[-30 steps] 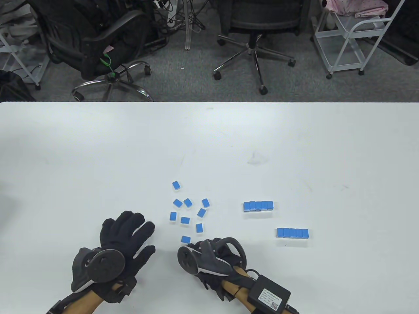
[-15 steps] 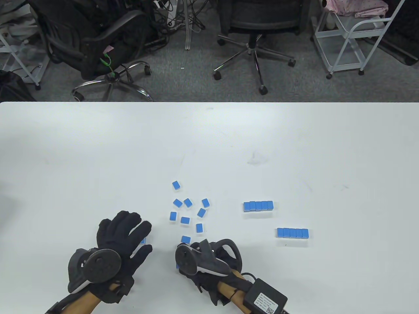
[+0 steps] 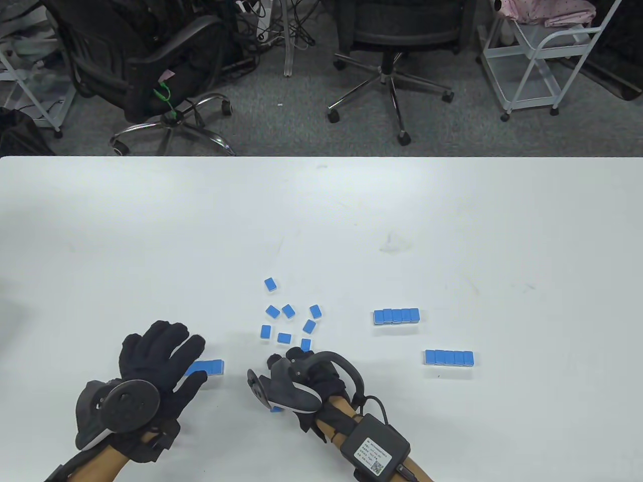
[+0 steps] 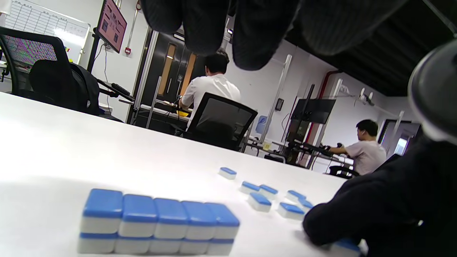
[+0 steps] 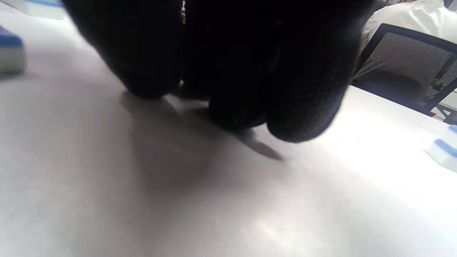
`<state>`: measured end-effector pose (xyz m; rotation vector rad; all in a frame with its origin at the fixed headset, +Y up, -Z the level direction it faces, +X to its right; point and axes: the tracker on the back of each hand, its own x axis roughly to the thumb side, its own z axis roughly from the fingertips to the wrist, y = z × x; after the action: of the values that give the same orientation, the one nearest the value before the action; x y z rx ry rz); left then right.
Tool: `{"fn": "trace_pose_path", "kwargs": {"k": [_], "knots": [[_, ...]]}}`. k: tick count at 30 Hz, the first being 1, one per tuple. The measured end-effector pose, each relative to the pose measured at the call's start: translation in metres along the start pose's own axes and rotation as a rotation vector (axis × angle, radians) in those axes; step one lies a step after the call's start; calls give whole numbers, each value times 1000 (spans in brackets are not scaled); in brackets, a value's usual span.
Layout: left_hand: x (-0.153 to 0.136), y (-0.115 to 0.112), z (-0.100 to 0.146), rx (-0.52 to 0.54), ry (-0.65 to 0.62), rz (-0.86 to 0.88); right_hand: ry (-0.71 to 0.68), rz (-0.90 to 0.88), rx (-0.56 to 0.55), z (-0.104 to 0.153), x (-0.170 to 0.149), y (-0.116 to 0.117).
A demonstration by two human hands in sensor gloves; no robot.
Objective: Build mahjong tile wall
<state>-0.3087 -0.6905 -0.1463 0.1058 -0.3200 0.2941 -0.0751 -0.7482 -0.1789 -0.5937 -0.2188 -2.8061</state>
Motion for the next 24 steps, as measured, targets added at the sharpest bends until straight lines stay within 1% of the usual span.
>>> {"fn": "trace_pose_path", "kwargs": {"k": [4, 6, 10, 13, 15, 16, 18, 20, 22, 24], "knots": [[-1, -8, -1, -50, -3, 38, -18, -72, 1, -3, -7, 0], [1, -8, 0, -52, -11, 31, -31, -115, 4, 1, -11, 1], [3, -6, 1, -36, -21, 24, -78, -154, 27, 16, -16, 4], [3, -7, 2, -42, -16, 37, -95, -231, 34, 27, -18, 6], [4, -7, 2, -47, -20, 47, -108, -271, 15, 33, -16, 7], [5, -8, 2, -51, -27, 51, -104, -292, -15, 35, -15, 9], [7, -8, 3, -54, -39, 46, -97, -320, -34, 35, -14, 10], [8, -7, 3, -44, -49, 38, -104, -352, -7, 34, -15, 9], [9, -6, 3, -34, -51, 38, -104, -389, -6, 33, -15, 10], [8, -6, 3, -35, -48, 42, -113, -375, -5, 33, -15, 11]]}}
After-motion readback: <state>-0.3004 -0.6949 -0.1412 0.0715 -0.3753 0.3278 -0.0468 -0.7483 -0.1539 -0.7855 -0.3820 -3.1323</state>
